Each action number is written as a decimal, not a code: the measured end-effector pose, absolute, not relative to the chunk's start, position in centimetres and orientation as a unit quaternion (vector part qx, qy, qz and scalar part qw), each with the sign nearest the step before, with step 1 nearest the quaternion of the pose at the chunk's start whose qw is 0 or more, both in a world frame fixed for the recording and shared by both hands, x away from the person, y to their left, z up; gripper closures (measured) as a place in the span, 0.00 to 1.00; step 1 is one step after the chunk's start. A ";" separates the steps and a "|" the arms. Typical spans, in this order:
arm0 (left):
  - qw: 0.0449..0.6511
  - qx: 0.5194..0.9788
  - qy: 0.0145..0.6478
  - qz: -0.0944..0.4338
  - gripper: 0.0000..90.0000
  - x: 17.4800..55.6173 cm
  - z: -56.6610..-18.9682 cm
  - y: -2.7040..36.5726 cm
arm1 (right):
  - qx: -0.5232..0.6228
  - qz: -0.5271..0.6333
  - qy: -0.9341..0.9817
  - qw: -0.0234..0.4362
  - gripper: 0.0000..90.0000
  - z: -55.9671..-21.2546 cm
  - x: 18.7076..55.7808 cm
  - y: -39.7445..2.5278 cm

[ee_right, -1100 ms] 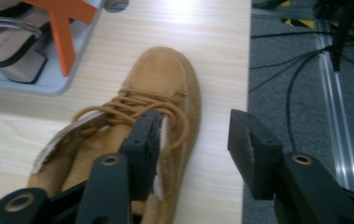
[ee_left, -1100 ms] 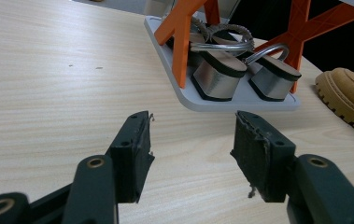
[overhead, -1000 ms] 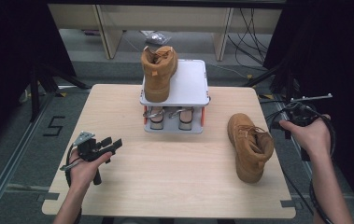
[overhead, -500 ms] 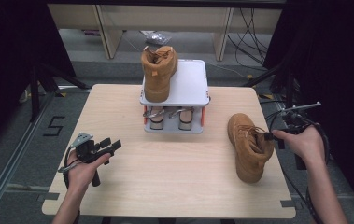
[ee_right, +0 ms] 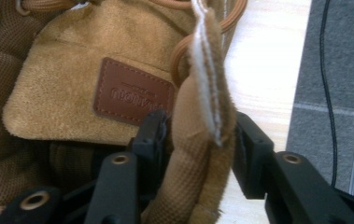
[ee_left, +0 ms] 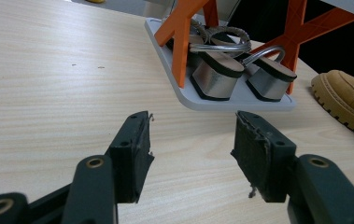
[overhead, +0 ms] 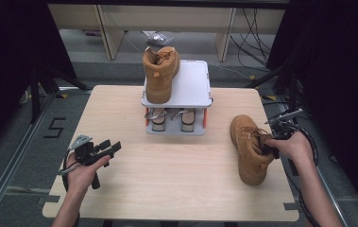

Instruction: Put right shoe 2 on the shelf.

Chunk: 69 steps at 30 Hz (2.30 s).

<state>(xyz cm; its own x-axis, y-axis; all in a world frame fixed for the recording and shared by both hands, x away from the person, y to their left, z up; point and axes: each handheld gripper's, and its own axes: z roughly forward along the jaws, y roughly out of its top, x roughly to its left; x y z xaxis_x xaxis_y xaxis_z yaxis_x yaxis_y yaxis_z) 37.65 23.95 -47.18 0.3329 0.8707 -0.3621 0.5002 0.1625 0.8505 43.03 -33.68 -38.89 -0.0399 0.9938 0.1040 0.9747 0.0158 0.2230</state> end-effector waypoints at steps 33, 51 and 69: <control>0.525 0.616 0.561 0.173 0.51 37.7 -47.7 24.6 | 0.716 0.166 0.678 -0.007 0.94 -38.8 43.8 -35.1; 0.527 0.612 0.564 0.173 0.51 37.7 -47.7 24.7 | 0.707 0.246 0.663 0.015 0.94 -37.4 44.7 -36.0; 0.527 0.609 0.568 0.169 0.51 37.8 -47.9 25.0 | 0.709 0.296 0.639 0.022 0.94 -36.0 46.4 -34.7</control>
<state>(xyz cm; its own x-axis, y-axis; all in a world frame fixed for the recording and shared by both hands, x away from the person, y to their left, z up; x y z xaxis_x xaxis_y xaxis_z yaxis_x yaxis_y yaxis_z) 37.84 25.00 -47.94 0.2972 0.8704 -0.3926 0.5131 0.2012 0.8344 46.42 -34.69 -36.01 0.0072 0.9198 0.3924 0.8943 -0.1815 0.4090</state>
